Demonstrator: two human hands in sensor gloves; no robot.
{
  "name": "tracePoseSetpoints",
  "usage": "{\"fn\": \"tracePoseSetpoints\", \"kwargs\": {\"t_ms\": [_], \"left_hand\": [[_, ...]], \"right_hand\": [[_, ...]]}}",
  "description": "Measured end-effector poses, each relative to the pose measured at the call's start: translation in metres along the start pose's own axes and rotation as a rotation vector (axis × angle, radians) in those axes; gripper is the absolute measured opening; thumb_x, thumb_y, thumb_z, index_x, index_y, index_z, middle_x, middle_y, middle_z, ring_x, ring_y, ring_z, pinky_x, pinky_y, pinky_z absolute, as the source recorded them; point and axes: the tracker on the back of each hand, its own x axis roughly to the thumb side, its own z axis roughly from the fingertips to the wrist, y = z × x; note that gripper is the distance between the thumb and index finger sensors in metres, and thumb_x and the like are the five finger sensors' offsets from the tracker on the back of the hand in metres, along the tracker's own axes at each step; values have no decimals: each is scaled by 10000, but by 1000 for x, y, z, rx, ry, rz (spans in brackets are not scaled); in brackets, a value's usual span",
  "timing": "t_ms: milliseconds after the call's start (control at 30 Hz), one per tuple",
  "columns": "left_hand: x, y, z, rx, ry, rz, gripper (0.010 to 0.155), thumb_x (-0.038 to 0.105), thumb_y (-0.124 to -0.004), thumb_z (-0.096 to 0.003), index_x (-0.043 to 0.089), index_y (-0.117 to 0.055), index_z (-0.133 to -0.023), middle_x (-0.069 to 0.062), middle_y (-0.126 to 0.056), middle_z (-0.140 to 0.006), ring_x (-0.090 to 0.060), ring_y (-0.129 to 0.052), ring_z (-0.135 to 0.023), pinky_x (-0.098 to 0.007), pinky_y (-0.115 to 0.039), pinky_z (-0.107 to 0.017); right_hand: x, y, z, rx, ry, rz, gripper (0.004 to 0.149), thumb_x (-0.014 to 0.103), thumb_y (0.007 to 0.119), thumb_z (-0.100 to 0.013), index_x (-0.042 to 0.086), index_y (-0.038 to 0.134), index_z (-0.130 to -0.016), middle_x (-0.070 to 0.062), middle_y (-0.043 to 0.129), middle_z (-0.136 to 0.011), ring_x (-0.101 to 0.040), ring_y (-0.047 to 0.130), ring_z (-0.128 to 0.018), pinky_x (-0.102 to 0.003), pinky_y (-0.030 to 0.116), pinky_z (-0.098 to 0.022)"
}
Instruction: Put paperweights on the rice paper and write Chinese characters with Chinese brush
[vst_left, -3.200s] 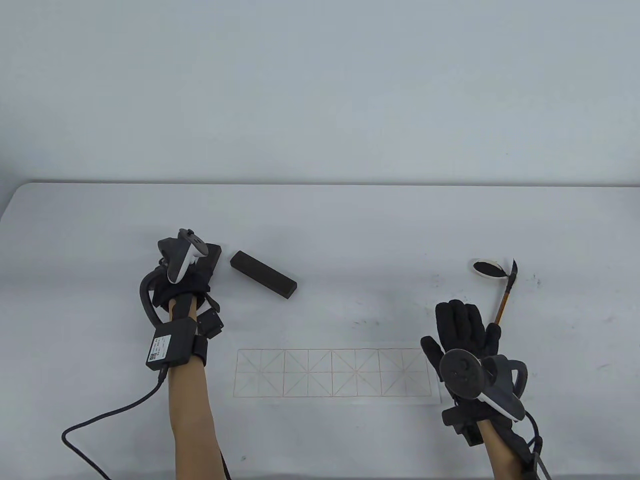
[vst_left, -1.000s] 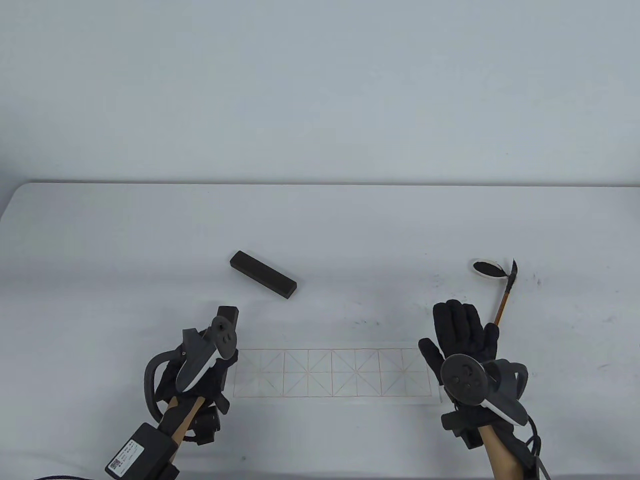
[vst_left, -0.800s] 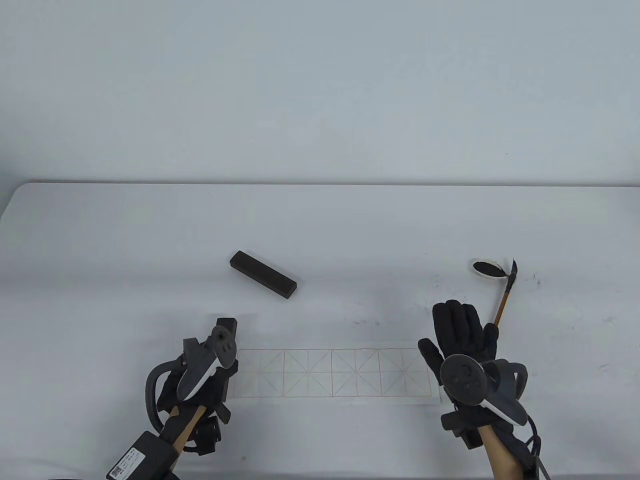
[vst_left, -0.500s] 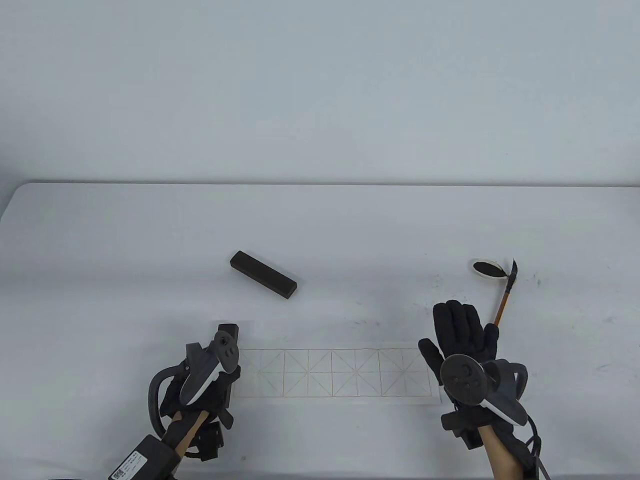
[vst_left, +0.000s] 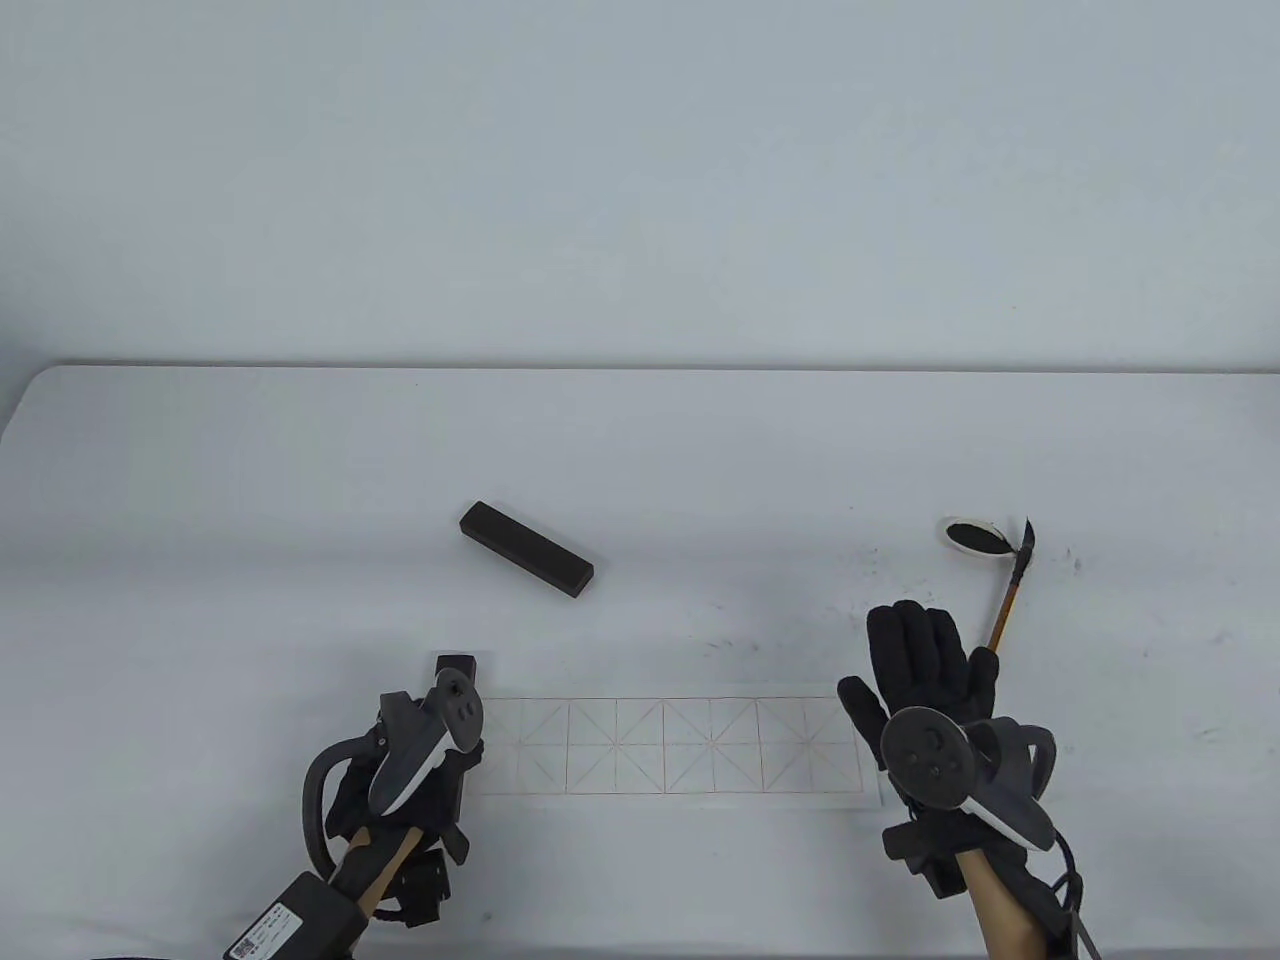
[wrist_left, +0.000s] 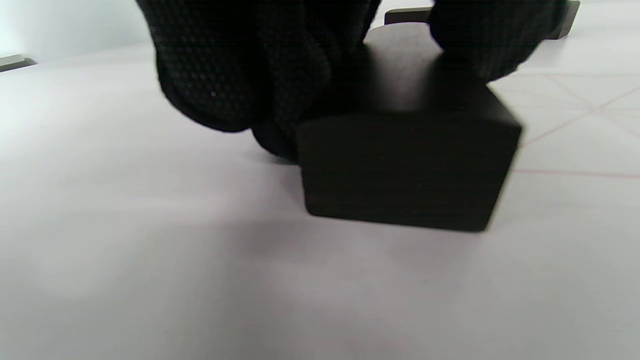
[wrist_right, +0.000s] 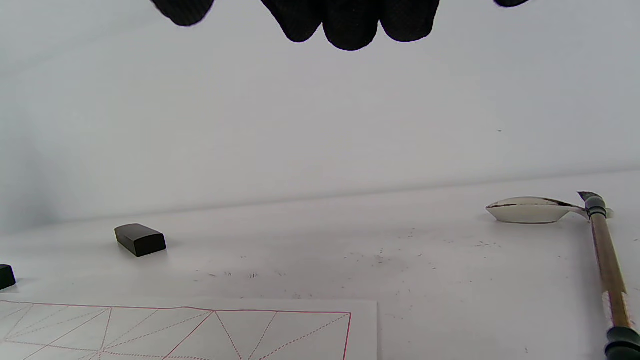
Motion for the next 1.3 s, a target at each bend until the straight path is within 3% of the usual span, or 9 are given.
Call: {"fn": "tracePoseSetpoints", "kwargs": {"t_ms": [567, 667, 800, 1000, 1133, 1300], "left_hand": [[-2, 2, -10, -62, 7, 45, 798, 629, -648, -490, 180, -572, -1145, -84, -703, -1031, -124, -958, -662, -341, -830, -579], [-5, 6, -12, -133, -16, 61, 840, 627, -629, -492, 169, -503, -1185, -118, -649, -1077, -144, -930, -728, -376, -798, -631], [-17, 12, -8, -135, -22, 162, 854, 615, -605, -512, 174, -434, -1223, -139, -581, -1161, -246, -880, -845, -438, -732, -705], [-29, 50, -13, 49, 19, 111, 817, 592, -580, -544, 223, -364, -1240, -134, -493, -1233, -277, -794, -997, -476, -641, -783], [-25, 80, -23, 109, 30, 148, 803, 568, -603, -552, 311, -285, -1242, -70, -325, -1302, -317, -563, -1171, -554, -428, -875], [-9, 109, -44, 148, 31, 122, 765, 529, -635, -567, 421, -249, -1218, 36, -195, -1323, -279, -296, -1255, -575, -223, -909]], "right_hand": [[1, -1, 0, 12, 0, 3, 716, 452, 508, -663, -2, 349, -1192, -311, 354, -1214, -546, 369, -1079, -786, 371, -678], [2, -3, 0, 11, -3, -9, 716, 453, 507, -663, 0, 345, -1193, -312, 350, -1215, -547, 363, -1079, -786, 368, -678], [2, -6, 0, 1, 2, -18, 717, 454, 506, -663, 1, 342, -1195, -310, 348, -1216, -544, 364, -1082, -784, 367, -682], [-1, -3, -1, 14, 19, -11, 717, 452, 508, -663, -2, 346, -1193, -311, 352, -1214, -545, 366, -1079, -784, 371, -679], [0, -2, -1, 15, 16, -2, 716, 453, 509, -662, -1, 347, -1193, -311, 354, -1214, -544, 369, -1080, -785, 371, -678], [-2, -3, -1, 11, 24, -6, 716, 452, 509, -662, -1, 348, -1192, -313, 353, -1213, -546, 368, -1079, -786, 371, -677]]}}
